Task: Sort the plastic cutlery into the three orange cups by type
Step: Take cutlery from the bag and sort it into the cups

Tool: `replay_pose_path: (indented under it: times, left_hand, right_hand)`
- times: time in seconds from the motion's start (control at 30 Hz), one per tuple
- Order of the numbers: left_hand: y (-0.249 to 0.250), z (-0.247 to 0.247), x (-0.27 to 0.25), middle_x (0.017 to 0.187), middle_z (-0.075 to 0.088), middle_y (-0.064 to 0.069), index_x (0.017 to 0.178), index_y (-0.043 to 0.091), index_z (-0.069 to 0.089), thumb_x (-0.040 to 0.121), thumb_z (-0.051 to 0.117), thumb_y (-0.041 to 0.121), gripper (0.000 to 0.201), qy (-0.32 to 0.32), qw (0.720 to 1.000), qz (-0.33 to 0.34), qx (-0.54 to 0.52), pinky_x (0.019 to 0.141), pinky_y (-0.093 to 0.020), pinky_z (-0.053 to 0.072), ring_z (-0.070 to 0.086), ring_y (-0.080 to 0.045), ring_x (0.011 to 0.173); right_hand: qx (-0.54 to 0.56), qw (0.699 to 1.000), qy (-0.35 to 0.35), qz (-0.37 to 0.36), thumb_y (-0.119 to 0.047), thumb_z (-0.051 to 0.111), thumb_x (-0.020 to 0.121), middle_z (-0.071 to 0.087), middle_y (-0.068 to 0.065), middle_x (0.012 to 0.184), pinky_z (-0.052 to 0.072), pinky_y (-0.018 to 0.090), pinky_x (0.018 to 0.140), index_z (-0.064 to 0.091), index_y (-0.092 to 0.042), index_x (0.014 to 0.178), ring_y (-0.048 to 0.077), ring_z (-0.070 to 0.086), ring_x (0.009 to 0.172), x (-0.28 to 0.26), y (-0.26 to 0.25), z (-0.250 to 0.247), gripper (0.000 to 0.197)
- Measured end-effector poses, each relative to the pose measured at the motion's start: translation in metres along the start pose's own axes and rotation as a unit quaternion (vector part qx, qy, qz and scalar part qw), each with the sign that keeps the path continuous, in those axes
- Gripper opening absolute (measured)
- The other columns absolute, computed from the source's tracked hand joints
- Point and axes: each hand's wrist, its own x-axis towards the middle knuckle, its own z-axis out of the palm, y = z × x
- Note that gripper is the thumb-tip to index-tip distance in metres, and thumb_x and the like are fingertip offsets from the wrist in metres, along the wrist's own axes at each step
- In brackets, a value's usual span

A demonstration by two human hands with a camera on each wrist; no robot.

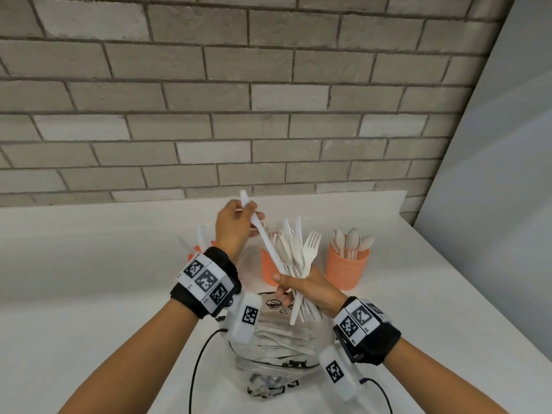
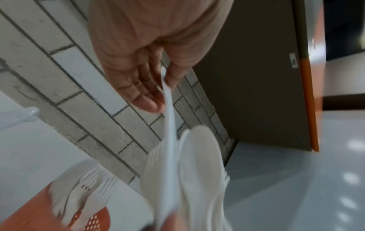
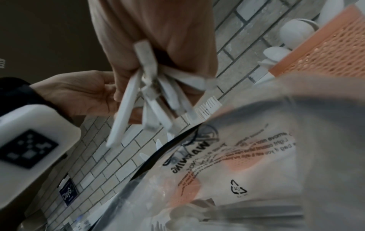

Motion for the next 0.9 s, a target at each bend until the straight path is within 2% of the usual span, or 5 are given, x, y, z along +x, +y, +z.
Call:
replay_pose_path:
  times: [0.1,0.23,0.43,0.67,0.9]
  left_hand:
    - [0.019,-0.008,0.008,0.060,0.058,-0.003,0.083,0.019,0.050,0.098,0.042,0.016,0.018,0.043,0.994,0.021,-0.095,0.049,-0.022,0.053,0.058,-0.010,0.045]
    - [0.020,-0.011,0.011,0.049,0.049,0.013,0.080,0.018,0.062,0.093,0.051,0.016,0.017,0.007,1.000,0.024,-0.017,0.039,-0.013,0.029,0.034,-0.007,0.044]
    - [-0.002,0.001,-0.010,0.076,0.062,0.005,0.096,0.002,0.068,0.085,0.063,0.007,0.013,-0.148,0.984,-0.012,0.101,0.039,-0.007,0.031,0.048,0.005,0.041]
    - [-0.008,0.008,-0.009,0.071,0.052,0.001,0.080,0.013,0.054,0.088,0.059,0.006,0.012,-0.149,0.986,0.002,0.073,0.039,-0.005,0.032,0.045,0.005,0.038]
    - [-0.015,0.009,-0.002,0.066,0.048,0.002,0.099,0.008,0.050,0.093,0.053,0.020,0.014,-0.126,0.991,-0.022,0.042,0.037,-0.008,0.031,0.043,0.003,0.036]
  right_hand:
    - [-0.026,0.999,0.011,0.020,-0.006,0.065,0.085,0.057,-0.002,0.047,0.047,0.018,0.039,0.053,-0.011,0.079,0.008,0.054,0.037,-0.001,0.003,-0.005,0.014]
    - [-0.047,0.998,0.020,0.044,-0.005,0.068,0.082,0.045,-0.006,0.040,0.039,0.017,0.035,0.048,-0.014,0.076,0.007,0.041,0.030,0.002,0.004,-0.008,0.022]
    - [0.007,0.998,-0.005,0.060,0.001,0.062,0.084,0.047,-0.003,0.042,0.033,0.015,0.032,0.050,-0.014,0.078,0.007,0.037,0.029,0.002,-0.002,-0.007,0.020]
    - [-0.001,0.997,-0.046,0.070,0.003,0.056,0.087,0.043,-0.005,0.041,0.032,0.013,0.033,0.049,-0.015,0.078,0.005,0.037,0.030,-0.004,-0.007,-0.007,0.021]
    - [-0.024,0.996,-0.040,0.073,0.000,0.058,0.086,0.042,-0.005,0.045,0.031,0.013,0.033,0.053,-0.017,0.077,0.004,0.035,0.031,-0.004,-0.006,-0.009,0.020]
